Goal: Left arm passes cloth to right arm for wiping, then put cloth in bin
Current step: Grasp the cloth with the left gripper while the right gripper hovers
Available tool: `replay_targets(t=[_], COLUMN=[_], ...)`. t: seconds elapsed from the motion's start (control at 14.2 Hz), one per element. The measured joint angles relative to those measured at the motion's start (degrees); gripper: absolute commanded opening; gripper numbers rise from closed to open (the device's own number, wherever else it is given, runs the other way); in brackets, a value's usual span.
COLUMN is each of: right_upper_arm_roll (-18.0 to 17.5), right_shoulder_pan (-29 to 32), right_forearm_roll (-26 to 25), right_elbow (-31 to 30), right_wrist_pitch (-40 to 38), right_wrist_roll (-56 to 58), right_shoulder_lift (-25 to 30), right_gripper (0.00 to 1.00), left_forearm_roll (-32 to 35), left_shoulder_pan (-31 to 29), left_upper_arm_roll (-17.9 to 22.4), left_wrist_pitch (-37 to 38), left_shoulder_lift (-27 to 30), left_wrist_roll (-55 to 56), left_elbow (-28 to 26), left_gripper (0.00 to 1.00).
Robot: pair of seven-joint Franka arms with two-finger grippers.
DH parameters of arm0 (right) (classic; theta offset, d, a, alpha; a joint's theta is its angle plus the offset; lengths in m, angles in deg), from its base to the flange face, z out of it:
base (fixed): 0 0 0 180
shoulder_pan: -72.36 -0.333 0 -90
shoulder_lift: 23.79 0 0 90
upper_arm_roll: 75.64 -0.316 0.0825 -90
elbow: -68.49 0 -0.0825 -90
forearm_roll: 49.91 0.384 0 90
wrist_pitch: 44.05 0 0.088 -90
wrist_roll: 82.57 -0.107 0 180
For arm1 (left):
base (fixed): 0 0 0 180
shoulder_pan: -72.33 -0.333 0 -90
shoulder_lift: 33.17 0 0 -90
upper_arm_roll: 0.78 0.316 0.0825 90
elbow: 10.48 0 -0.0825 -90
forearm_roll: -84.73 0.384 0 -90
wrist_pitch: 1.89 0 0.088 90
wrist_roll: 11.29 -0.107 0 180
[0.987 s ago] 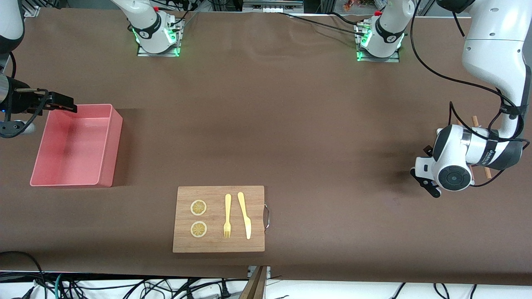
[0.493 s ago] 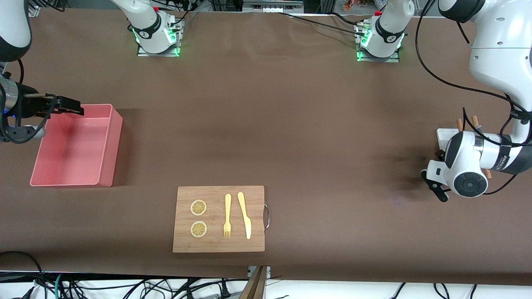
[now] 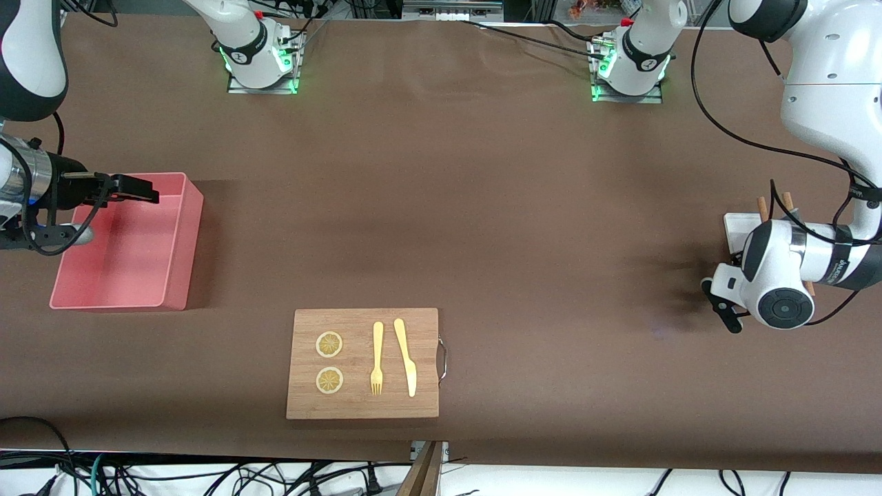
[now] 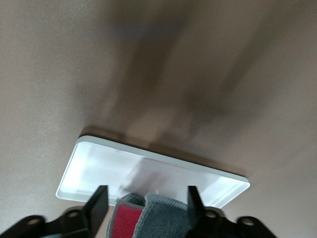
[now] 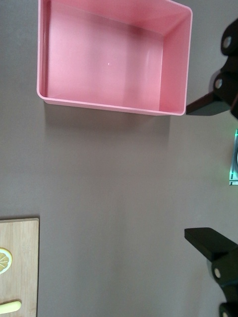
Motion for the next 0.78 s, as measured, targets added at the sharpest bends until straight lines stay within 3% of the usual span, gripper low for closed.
replay_targets(t=[0.07,0.28,0.78], right_upper_arm_roll=[0.00,-0.02,-0.01], right_shoulder_pan=[-0.02,-0.80,-1.43], right_forearm_roll=[0.39,0.82,0.98], right_elbow=[0.02,0.02,0.02], right_wrist_pitch=[0.01,0.02,0.02], right_wrist_roll=[-0.26,-1.18,-1.62], right_shoulder_lift=[0.00,-0.03,-0.08], right_gripper=[1.00,1.00,1.00], left_forearm_roll=[0.00,0.00,0.00], left_shoulder_pan=[-0.06,-0.07,-0.07], left_upper_arm_roll=[0.00,0.00,-0.01], left_wrist_pitch=[0.00,0.00,0.00], left_shoulder_lift=[0.00,0.00,0.00], left_wrist_roll=[-0.38,-1.25,-1.64], left_elbow=[0.04,0.12,0.27], left_gripper=[0.42,0.02,0.00])
